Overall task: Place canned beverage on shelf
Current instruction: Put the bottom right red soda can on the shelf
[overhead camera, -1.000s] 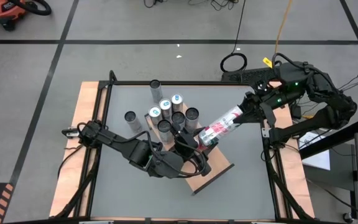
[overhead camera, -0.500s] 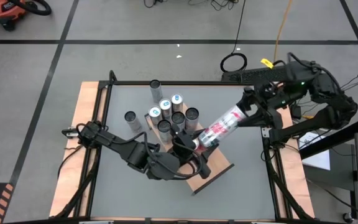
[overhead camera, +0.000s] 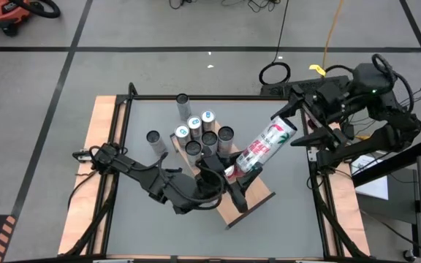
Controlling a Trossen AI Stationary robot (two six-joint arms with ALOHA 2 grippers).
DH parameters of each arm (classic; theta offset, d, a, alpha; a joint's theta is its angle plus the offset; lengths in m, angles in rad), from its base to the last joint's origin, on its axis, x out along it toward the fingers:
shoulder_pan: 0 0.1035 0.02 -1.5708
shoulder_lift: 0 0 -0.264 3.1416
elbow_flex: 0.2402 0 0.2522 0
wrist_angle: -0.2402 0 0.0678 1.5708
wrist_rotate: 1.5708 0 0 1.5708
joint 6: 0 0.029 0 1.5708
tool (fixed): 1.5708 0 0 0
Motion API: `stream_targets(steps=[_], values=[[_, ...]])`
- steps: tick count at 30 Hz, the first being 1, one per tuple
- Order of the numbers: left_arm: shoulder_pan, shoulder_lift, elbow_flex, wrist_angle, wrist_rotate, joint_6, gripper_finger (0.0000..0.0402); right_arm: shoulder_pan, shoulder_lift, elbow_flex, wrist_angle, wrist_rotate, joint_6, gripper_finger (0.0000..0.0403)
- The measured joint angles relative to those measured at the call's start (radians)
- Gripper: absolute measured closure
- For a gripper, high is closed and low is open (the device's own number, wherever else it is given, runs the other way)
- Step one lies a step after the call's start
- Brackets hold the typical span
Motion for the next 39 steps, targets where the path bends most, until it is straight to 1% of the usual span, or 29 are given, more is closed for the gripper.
stream_targets(steps=[3,6,9,13,17,21,25,33,36,39], values=[[0.0,0.0,0.0,0.041,0.004,0.03,0.0148,0.0,0.014,0.0,0.048,-0.008,0.005,0.0055],[0.0,0.0,0.0,0.093,0.02,0.093,0.0148,0.0,0.032,0.0,0.098,-0.046,0.056,0.0055],[0.003,0.0,0.0,0.126,0.033,0.132,0.0148,0.0,0.05,0.0,0.135,-0.053,0.106,0.0055],[0.003,0.001,0.0,0.142,0.034,0.178,0.0148,0.0,0.061,0.0,0.168,-0.052,0.133,0.0055],[0.003,0.001,0.0,0.144,0.034,0.18,0.0148,0.0,0.056,0.0,0.2,-0.052,0.135,0.0057],[0.003,0.001,0.0,0.142,0.032,0.181,0.0148,0.0,0.054,0.0,0.2,-0.052,0.138,0.0078],[0.003,0.001,0.0,0.143,0.027,0.184,0.0148,0.0,0.054,0.0,0.197,-0.052,0.171,0.0111],[0.003,0.001,0.0,0.137,0.004,0.181,0.0146,0.0,0.052,0.0,0.188,-0.051,0.169,0.0176],[0.003,0.001,0.0,0.135,0.001,0.181,0.0132,0.0,0.051,0.0,0.186,-0.05,0.169,0.0184],[0.002,0.001,0.0,0.132,-0.03,0.183,0.011,-0.001,0.051,0.0,0.181,-0.047,0.172,0.0182]])
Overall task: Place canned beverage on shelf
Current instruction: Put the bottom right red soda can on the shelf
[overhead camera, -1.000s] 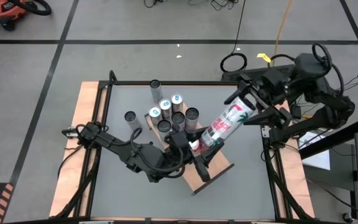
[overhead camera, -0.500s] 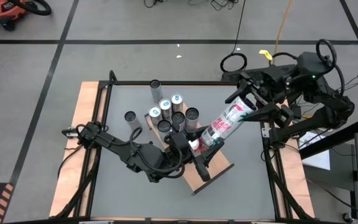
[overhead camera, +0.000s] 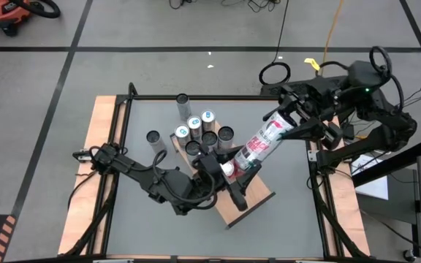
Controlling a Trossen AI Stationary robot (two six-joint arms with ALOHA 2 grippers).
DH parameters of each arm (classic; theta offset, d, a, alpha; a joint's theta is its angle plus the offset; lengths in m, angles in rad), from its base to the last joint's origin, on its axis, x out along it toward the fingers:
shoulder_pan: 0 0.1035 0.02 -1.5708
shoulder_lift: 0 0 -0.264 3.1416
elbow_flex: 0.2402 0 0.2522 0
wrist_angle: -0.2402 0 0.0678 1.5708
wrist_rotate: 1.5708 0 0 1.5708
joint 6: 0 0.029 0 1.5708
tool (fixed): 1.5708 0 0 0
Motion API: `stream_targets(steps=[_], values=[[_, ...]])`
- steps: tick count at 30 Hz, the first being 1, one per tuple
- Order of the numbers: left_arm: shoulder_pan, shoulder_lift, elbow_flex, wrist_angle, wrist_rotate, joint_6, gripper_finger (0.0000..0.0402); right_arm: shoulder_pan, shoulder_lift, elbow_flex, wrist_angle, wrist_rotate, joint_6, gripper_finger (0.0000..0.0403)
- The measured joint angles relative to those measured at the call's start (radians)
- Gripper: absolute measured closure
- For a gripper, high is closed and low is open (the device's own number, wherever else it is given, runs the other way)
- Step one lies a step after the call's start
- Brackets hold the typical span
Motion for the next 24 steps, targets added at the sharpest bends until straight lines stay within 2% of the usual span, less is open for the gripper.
stream_targets(steps=[10,18,24], values=[[-0.037,-0.003,0.0,-0.005,-0.114,-0.004,0.0041,0.0,-0.042,-0.002,-0.101,-0.006,-0.042,0.0182],[-0.071,-0.042,0.002,0.017,-0.237,-0.096,0.0036,0.006,-0.064,-0.001,-0.307,-0.018,-0.127,0.018],[-0.078,-0.079,0.002,0.001,-0.26,-0.079,0.0036,0.066,-0.047,-0.001,-0.348,0.001,-0.151,0.018]])
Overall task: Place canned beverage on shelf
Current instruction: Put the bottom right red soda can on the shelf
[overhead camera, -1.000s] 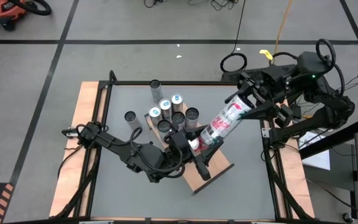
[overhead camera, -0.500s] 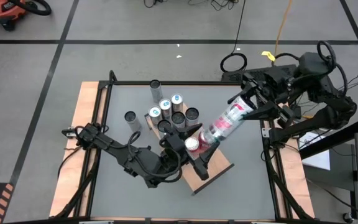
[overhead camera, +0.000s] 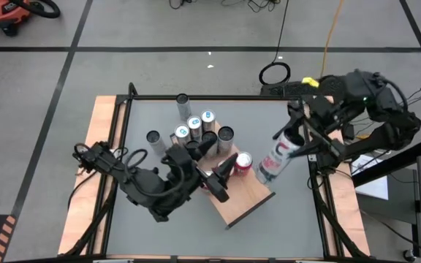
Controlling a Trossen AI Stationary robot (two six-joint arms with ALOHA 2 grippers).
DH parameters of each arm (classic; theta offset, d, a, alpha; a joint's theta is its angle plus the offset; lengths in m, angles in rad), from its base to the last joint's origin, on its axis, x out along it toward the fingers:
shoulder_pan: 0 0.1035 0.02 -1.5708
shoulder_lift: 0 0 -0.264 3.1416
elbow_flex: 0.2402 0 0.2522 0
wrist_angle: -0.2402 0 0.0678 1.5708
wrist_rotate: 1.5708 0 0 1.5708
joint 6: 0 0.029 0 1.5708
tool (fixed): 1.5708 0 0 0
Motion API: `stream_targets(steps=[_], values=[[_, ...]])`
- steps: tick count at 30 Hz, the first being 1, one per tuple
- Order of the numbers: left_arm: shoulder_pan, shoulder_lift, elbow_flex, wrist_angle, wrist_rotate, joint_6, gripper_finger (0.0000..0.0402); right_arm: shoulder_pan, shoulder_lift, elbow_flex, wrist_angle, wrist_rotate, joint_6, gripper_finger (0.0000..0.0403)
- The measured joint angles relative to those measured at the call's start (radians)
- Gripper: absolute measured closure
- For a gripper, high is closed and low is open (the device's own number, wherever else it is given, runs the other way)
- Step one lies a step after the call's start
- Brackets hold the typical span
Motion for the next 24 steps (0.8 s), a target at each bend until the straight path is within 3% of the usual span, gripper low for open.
stream_targets(steps=[4,9,17,24], values=[[0.001,-0.018,0.0,-0.029,-0.009,0.0,0.0036,0.052,0.031,0.0,-0.003,0.011,-0.007,0.0181],[0.001,-0.051,0.0,-0.072,-0.015,0.0,0.0036,0.125,0.072,0.0,-0.01,0.099,-0.059,0.0181],[-0.003,-0.107,0.0,-0.246,-0.006,-0.144,0.0036,0.205,0.14,0.0,-0.027,0.128,-0.144,0.0181],[-0.029,-0.145,-0.001,-0.404,0.016,-0.243,0.0036,0.224,0.189,-0.071,0.059,0.164,-0.108,0.0181]])
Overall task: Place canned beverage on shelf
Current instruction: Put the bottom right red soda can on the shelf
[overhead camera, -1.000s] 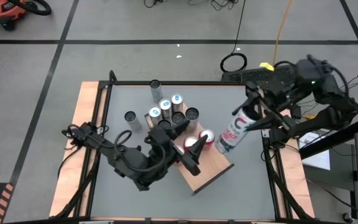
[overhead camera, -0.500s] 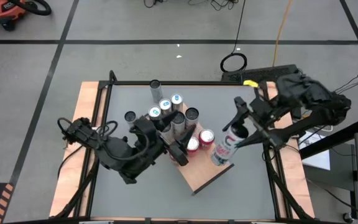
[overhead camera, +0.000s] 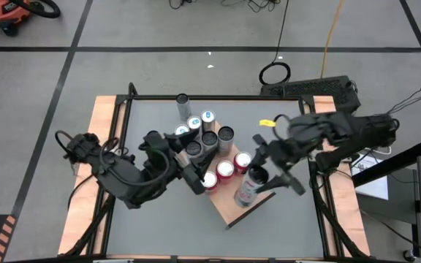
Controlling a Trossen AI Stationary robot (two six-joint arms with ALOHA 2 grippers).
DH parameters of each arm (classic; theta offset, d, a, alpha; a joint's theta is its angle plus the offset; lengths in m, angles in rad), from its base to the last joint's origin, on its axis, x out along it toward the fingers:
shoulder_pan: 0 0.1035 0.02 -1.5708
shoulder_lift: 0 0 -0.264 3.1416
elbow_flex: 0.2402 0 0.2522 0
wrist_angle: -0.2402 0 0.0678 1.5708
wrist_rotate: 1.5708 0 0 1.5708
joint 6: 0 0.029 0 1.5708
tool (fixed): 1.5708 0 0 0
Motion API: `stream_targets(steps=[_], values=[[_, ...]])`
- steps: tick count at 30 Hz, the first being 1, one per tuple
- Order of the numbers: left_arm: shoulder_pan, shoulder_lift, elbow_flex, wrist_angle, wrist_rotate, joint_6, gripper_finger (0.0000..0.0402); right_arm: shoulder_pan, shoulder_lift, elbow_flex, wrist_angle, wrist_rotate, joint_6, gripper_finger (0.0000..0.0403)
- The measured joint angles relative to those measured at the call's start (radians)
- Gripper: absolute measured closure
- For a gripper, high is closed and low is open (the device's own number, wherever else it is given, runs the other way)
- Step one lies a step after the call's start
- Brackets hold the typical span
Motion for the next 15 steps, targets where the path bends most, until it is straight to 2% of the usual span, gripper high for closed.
stream_targets(steps=[6,15], values=[[-0.025,-0.017,0.0,-0.145,0.005,-0.129,0.0036,0.007,0.041,-0.053,0.033,-0.002,-0.008,0.0181],[-0.045,-0.017,-0.001,-0.303,0.027,-0.282,0.0036,0.035,0.149,-0.058,0.038,0.001,-0.074,0.0181]])
